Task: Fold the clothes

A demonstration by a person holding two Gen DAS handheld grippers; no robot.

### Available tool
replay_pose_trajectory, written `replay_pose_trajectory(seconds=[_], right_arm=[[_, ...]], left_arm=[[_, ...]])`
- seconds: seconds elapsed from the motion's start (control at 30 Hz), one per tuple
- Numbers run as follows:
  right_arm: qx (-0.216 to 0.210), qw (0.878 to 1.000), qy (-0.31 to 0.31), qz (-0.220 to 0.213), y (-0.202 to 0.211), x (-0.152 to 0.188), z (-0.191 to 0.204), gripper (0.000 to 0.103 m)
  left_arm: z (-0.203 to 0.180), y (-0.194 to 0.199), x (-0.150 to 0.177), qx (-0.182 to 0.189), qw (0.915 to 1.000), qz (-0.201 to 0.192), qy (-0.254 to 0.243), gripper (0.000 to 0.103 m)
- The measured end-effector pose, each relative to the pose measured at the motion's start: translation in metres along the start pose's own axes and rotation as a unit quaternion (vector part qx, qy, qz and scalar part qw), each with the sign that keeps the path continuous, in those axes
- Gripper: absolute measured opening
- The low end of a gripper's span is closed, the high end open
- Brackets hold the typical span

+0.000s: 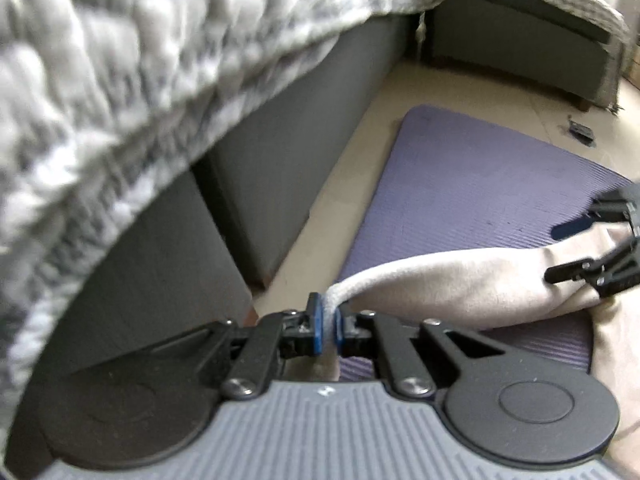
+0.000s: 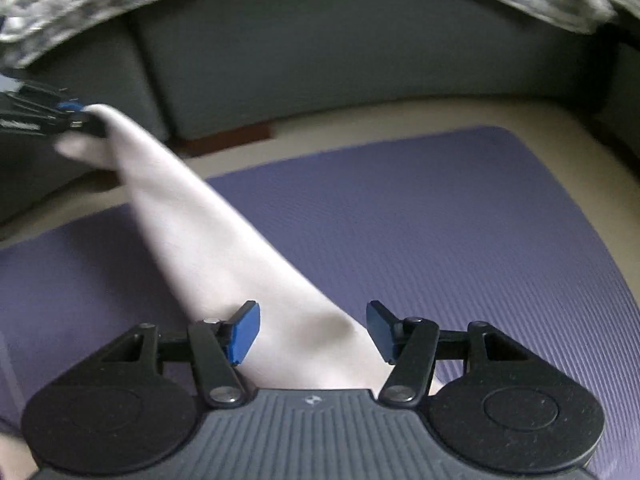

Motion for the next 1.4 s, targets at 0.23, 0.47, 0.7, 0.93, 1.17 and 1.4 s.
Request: replay_pose_trajectory(seconds=[0.23, 0.47, 0.7, 0.93, 1.17, 1.4], right_arm=[[-0.124, 0.991, -0.042, 0.038, -0.014, -0.038, -0.003, 0.06], [-0.144, 0.986, 0.009, 0.081, -0.008, -0.048, 0.011, 0.004], [0.032, 0.997, 0.056, 0.03, -0.011, -0.063, 0.007, 0.003], [0.221, 0.973, -0.004, 0.061, -0.085, -0.043, -0.015, 0.02], [0.258, 0.965, -0.054, 0.008, -0.073, -0.042, -0.021, 0.043], [0.218, 0.975, 0.031, -0.02, -0.085, -0.058, 0.035, 0.047]], left_arm=[[-0.021, 0.032, -0.001, 0.0, 0.9946, -0.063, -0.083, 0.008], [-0.021, 0.036, 0.004, 0.008, 0.9945, -0.054, -0.09, 0.008], [-0.004, 0.008, 0.001, -0.007, 0.9993, -0.026, -0.024, 0.025], [0.007, -0.043, 0.006, -0.029, 0.9994, -0.011, -0.015, 0.06], [0.014, -0.068, 0.041, -0.042, 0.9963, 0.026, -0.07, 0.083], [0.013, -0.068, 0.052, -0.022, 0.9987, 0.016, -0.044, 0.086]])
Point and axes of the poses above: each gripper's, at about its wrist camera, not at the fingertips, and y roughly against the way its jaws point, z to its left, x to its underside, the point moved 6 cm from there along -y, roughly the way its jaws point, and after that the axes turned 9 degrees about x, right-handed, at the moved point
